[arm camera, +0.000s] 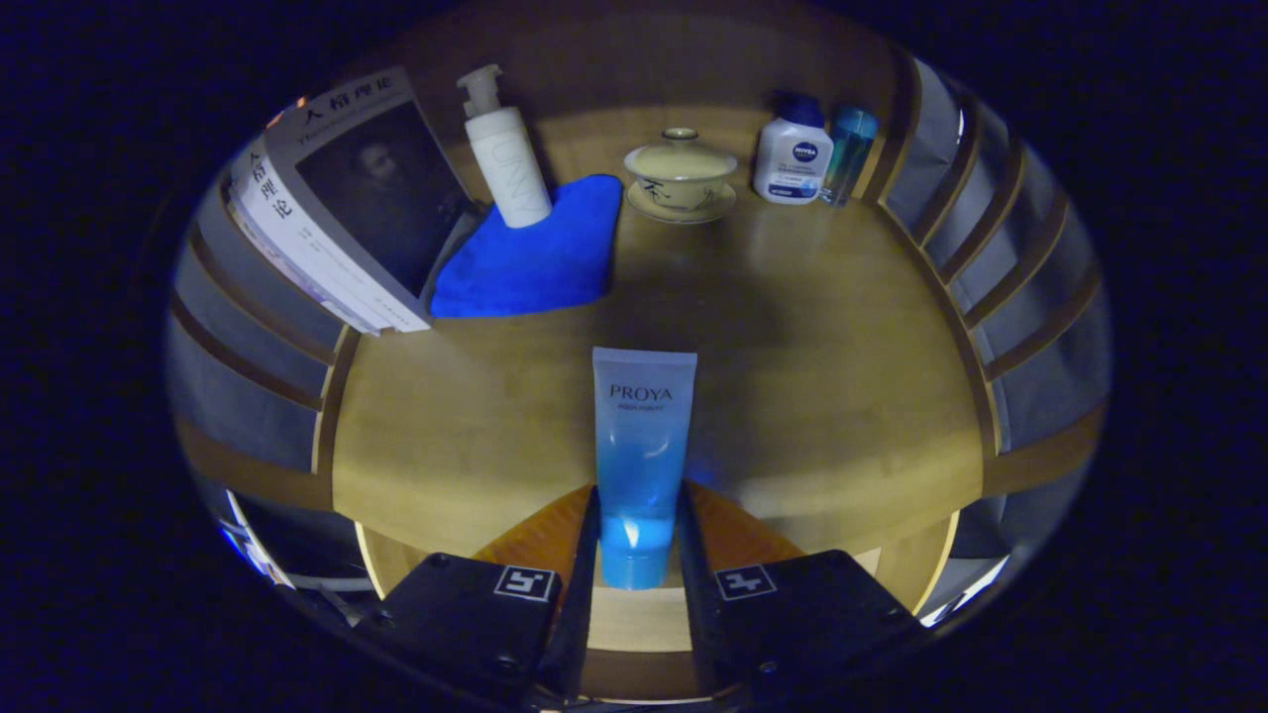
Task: Pull open the drawer, take out the items inside it, and place them on the countertop above the cabinet.
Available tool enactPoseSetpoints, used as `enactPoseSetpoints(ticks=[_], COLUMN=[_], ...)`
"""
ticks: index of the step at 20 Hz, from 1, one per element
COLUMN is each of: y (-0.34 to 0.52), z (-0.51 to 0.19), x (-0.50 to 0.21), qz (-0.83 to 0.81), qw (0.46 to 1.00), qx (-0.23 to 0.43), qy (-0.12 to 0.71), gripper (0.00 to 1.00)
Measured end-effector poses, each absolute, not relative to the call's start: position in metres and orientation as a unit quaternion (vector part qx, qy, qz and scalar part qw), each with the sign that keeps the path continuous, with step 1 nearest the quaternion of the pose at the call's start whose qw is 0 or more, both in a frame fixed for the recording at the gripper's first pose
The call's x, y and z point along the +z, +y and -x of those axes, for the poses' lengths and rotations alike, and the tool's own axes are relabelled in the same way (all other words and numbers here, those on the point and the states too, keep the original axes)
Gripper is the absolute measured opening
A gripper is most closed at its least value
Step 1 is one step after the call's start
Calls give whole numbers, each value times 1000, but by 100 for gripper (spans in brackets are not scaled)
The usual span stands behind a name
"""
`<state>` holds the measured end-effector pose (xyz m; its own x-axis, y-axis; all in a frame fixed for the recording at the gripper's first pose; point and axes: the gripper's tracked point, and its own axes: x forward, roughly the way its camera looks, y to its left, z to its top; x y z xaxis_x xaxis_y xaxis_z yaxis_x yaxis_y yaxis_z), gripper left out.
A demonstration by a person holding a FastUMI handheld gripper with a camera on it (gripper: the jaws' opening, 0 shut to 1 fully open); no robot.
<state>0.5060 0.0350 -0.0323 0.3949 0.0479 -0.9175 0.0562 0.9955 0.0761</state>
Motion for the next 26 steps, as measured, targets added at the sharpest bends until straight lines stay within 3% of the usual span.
enactPoseSetpoints(ticks=[10, 15, 22, 26], y=[24, 36, 62, 73], z=[-506, -486, -422, -379], x=[-23, 0, 33, 56], qz=[-40, -42, -23, -31], qw=[845, 861, 903, 936], qx=[-24, -2, 39, 47], qy=[532, 506, 428, 348], gripper=[53, 61, 62, 78])
